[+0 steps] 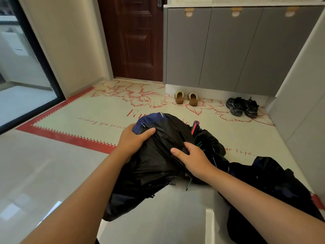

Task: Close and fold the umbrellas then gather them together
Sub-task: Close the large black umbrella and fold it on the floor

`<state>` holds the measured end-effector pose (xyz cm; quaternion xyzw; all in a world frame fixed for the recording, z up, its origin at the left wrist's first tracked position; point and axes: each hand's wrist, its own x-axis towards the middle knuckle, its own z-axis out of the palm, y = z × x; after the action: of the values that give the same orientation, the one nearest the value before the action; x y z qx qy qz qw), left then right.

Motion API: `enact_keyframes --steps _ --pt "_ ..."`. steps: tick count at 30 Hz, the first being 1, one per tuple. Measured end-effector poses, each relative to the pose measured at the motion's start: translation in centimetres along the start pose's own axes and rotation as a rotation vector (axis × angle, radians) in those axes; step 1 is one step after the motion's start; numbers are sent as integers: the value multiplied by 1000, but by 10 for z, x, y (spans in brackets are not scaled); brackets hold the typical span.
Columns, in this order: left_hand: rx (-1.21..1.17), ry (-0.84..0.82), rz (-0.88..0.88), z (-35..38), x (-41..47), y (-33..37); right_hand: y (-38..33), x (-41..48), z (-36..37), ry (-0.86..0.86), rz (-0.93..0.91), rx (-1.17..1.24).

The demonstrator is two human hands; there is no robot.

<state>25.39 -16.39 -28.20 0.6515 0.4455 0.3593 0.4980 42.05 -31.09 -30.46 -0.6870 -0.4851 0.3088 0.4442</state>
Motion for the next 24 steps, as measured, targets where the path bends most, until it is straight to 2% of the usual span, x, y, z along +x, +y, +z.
enact_keyframes --steps 2,3,4,5,7,9,11,15,19,22,24 --pt "42 24 35 5 4 -4 4 7 -1 48 32 -397" --pt "73 32 51 7 5 -5 3 9 -1 141 47 -643" --pt "106 37 72 10 6 -5 0 9 1 252 16 -817" --pt "140 36 97 12 7 -5 -3 11 3 329 -56 -875" --pt "202 21 159 16 6 0 -8 12 7 283 -184 -716" --pt "260 -17 215 20 5 3 -10 13 15 101 -133 -420" --pt "293 -60 256 26 1 4 -9 16 23 19 -73 -298" --pt "314 -172 265 29 -5 2 -2 21 25 65 -49 -188" --pt "305 -385 250 14 -9 17 -2 24 23 130 -22 -57" --pt "515 -535 247 -1 -12 31 -3 31 18 162 11 -9" --pt "649 -470 232 -10 -11 31 -5 33 14 172 42 0"
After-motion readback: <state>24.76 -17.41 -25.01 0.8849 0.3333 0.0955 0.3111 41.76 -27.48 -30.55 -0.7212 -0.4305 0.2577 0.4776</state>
